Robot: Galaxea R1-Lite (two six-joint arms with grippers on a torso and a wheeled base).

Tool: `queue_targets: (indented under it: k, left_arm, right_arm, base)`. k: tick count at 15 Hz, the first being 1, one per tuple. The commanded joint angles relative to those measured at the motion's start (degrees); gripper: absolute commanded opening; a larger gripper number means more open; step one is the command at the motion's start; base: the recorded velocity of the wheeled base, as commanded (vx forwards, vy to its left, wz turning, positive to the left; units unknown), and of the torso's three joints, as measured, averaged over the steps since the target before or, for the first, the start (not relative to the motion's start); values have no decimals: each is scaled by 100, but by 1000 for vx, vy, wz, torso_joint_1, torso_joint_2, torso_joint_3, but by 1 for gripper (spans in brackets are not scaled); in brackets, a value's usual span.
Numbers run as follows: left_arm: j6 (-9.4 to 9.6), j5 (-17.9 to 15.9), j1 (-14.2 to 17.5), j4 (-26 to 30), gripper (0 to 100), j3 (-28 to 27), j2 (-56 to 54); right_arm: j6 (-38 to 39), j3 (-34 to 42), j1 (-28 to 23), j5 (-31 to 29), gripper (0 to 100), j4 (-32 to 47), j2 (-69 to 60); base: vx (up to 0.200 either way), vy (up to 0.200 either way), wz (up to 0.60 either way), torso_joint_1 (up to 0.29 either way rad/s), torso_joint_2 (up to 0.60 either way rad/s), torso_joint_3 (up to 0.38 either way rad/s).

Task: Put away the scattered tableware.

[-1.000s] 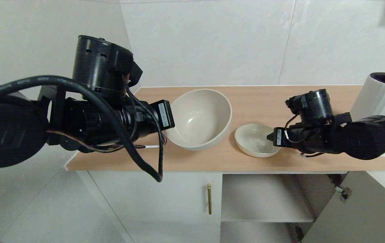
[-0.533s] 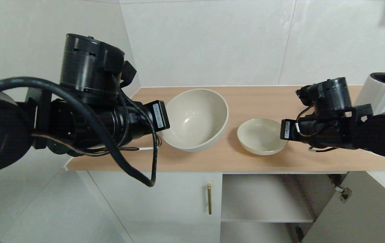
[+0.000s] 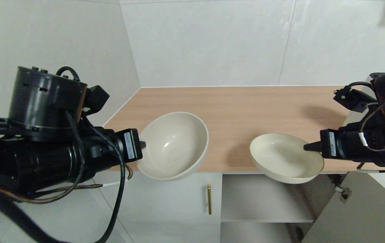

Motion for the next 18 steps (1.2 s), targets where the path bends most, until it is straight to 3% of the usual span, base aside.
queue_targets:
  k: [1, 5, 8, 18]
  left_arm:
    - [5, 1, 28, 1, 0, 467, -517]
    - [-3, -16, 55, 1, 0, 994, -834]
    - [5, -16, 46, 10, 0, 1021, -816]
    - [23, -87, 37, 10, 0, 1082, -719]
  right_arm:
    - [4, 454, 3, 17, 0, 32, -654]
    - [-14, 806, 12, 26, 0, 67, -857]
    - [-31, 903, 12, 17, 0, 59, -865]
    - [-286, 1228, 3, 8, 0, -258, -690]
  base:
    - [-200, 0, 0, -2, 2, 7]
    - [-50, 0, 0, -1, 2, 1]
    - [-200, 0, 0, 12, 2, 3]
    - [0, 0, 0, 0, 0, 0]
